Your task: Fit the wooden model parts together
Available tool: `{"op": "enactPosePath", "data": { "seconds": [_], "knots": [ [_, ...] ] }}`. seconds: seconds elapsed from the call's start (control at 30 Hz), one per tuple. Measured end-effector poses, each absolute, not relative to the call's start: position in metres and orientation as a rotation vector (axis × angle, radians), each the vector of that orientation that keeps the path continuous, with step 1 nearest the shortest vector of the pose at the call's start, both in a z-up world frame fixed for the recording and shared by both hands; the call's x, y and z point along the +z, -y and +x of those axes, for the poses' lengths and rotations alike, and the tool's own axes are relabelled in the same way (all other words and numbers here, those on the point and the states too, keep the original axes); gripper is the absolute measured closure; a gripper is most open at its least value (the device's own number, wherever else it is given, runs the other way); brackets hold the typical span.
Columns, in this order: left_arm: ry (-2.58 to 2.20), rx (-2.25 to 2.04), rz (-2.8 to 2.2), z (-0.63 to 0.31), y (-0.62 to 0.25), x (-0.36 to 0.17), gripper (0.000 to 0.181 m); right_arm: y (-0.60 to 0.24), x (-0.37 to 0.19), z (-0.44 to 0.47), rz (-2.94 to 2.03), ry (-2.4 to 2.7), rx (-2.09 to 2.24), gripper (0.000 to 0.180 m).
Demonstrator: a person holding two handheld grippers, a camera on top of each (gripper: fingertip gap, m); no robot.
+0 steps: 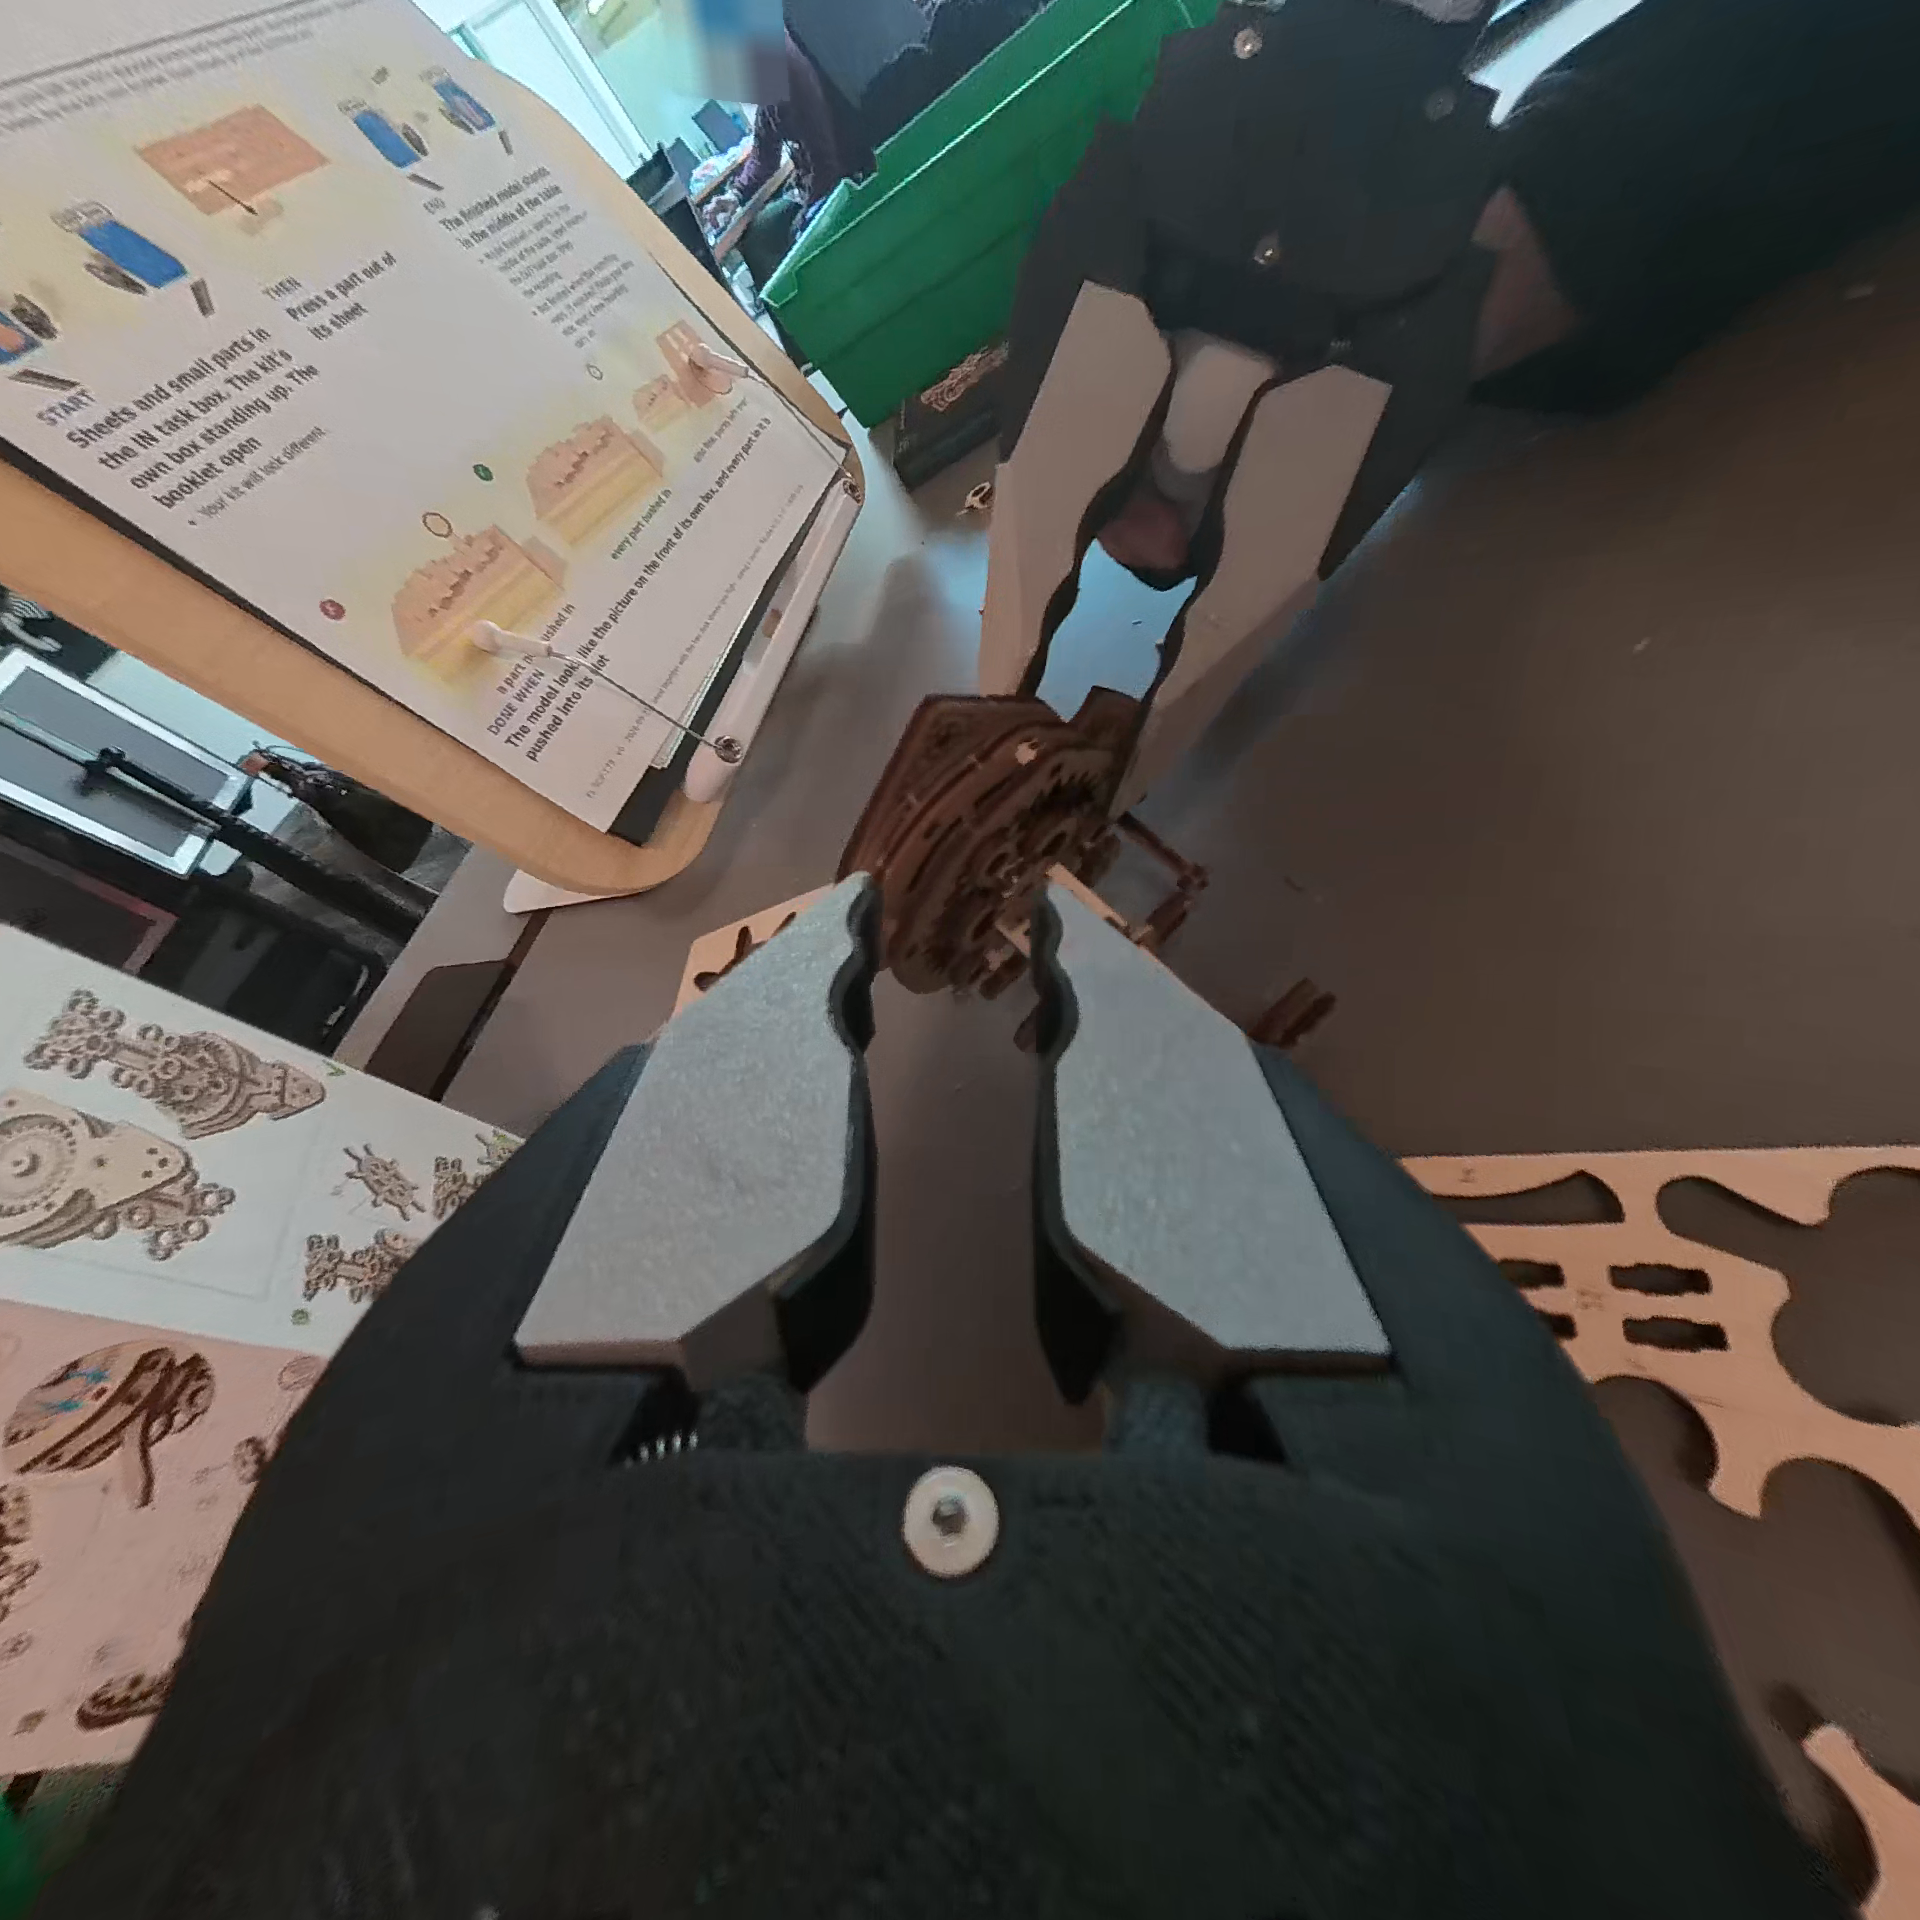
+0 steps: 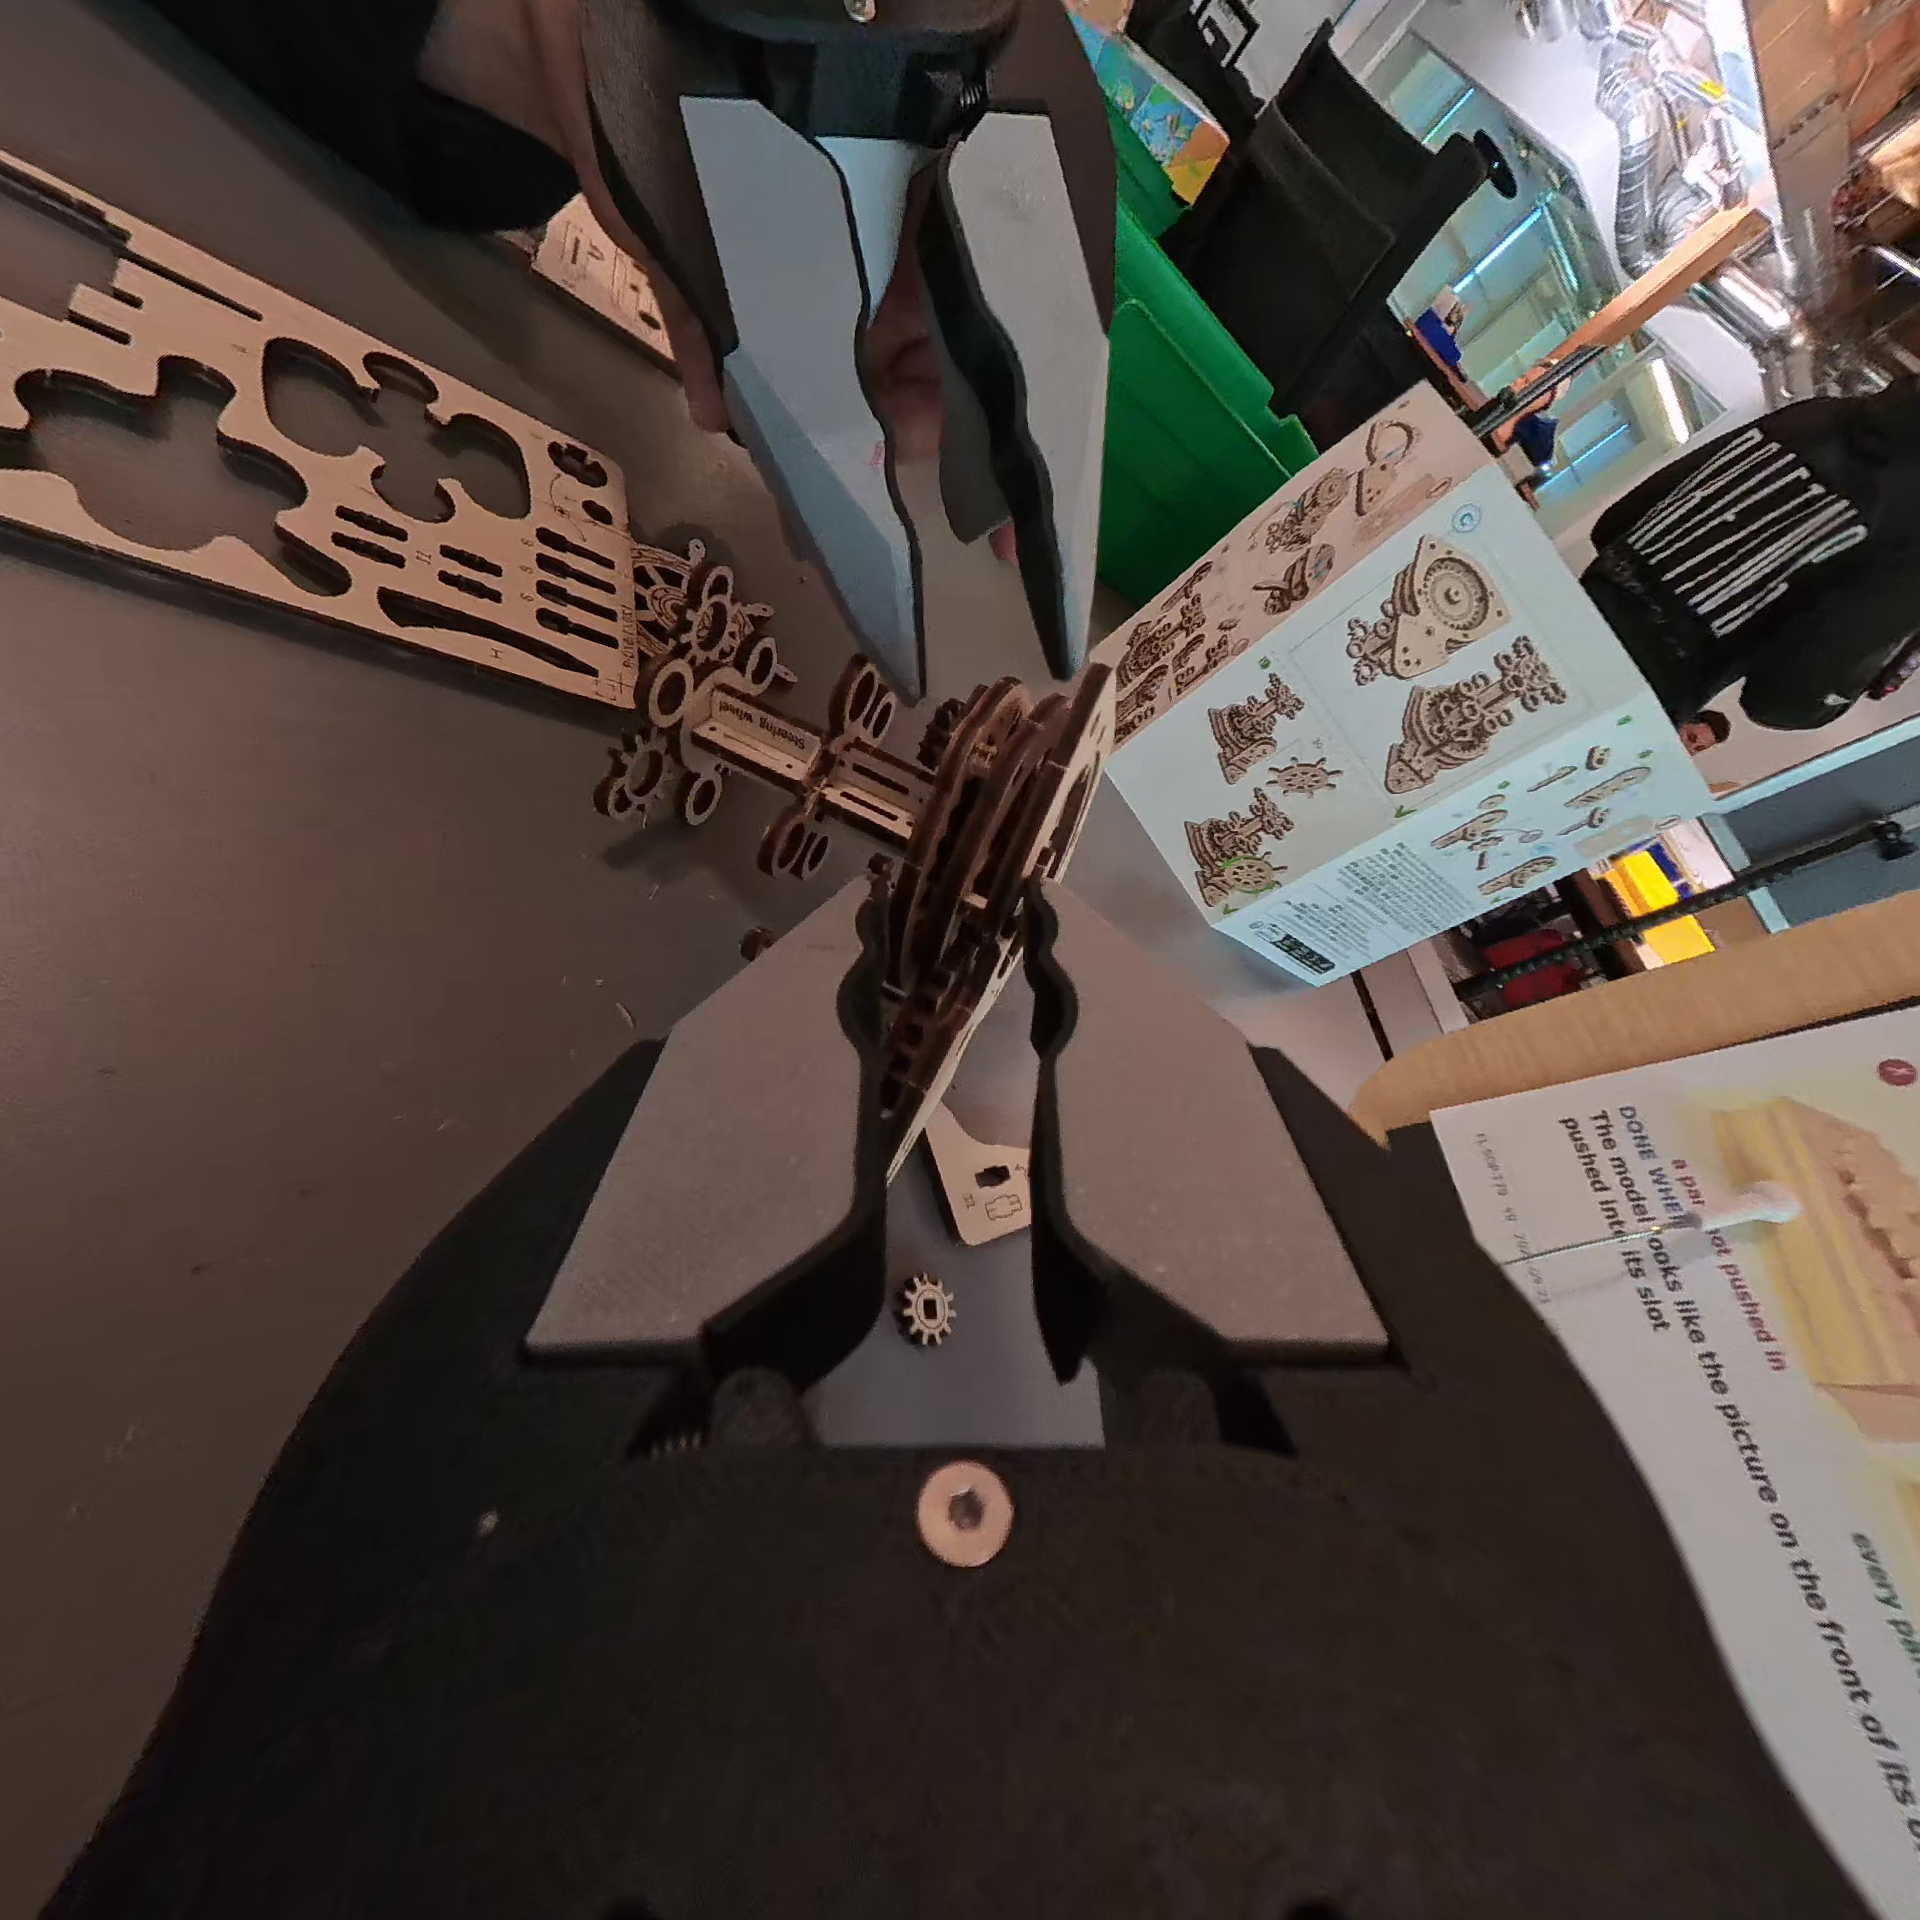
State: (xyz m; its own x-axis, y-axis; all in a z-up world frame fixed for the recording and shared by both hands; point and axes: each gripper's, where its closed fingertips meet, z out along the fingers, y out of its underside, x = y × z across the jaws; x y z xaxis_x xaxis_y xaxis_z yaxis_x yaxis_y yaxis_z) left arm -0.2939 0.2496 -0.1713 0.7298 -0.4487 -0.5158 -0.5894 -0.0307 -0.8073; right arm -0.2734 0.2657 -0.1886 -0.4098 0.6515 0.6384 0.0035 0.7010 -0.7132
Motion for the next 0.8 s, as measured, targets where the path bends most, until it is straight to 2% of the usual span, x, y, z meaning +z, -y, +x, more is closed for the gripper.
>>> {"op": "enactPosePath", "data": {
  "seconds": [0.33,0.57,0.8],
  "knots": [
    [-0.878,0.126,-1.658,-0.285,-0.247,-0.174,0.16,-0.268,-0.192,-0.273,-0.468,1.885,0.764,0.158],
    [-0.829,0.201,-1.681,-0.308,-0.245,-0.165,0.15,-0.265,-0.19,-0.271,-0.426,1.881,0.769,0.158],
    [-0.867,0.169,-1.682,-0.296,-0.25,-0.17,0.155,-0.261,-0.192,-0.271,-0.455,1.9,0.861,0.159]
  ]
}}
